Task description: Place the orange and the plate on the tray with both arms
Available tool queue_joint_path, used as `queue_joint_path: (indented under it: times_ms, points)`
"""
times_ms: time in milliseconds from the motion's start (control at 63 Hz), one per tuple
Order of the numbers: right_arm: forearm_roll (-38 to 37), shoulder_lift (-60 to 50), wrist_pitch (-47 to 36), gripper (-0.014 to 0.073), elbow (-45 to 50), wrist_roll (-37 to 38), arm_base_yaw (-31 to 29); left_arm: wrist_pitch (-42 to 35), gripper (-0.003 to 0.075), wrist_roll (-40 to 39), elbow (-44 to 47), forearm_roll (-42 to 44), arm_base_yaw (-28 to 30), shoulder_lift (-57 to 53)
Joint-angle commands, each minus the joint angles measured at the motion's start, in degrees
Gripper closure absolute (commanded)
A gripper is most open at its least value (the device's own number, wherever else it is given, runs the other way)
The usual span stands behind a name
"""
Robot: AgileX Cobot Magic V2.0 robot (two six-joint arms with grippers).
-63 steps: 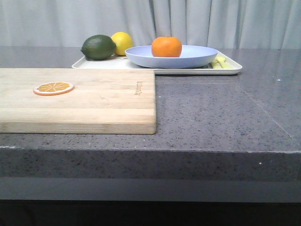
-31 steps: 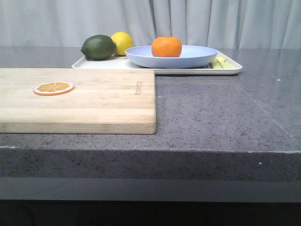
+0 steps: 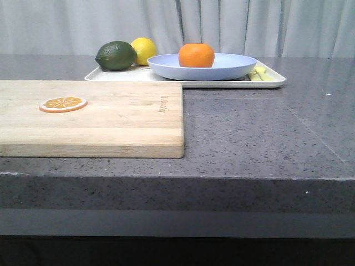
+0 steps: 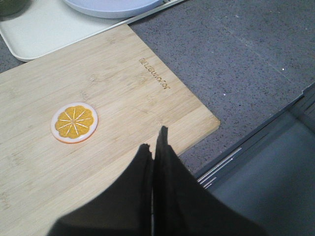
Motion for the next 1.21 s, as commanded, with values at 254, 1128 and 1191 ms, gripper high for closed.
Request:
queue_joint_path:
  times_ms: [254,1128,1191]
  points:
    - [0.4,0.2,-4.2,0.0659,-1.4,-0.7,-0.1,-22.2,0.074,0.0,16.9,1.3,14.6,-18.8]
    - [0.4,0.2,-4.1,0.0659,-1.4,-0.7,-0.1,-45.9,0.074,-0.1,53.2,-1.6,30.6,-47.9]
    - [0.4,0.2,-4.1,0.0659,-1.4,-0.7,-0.1,-45.9,0.074,-0.1,53.2,-1.6,30.6,-47.9]
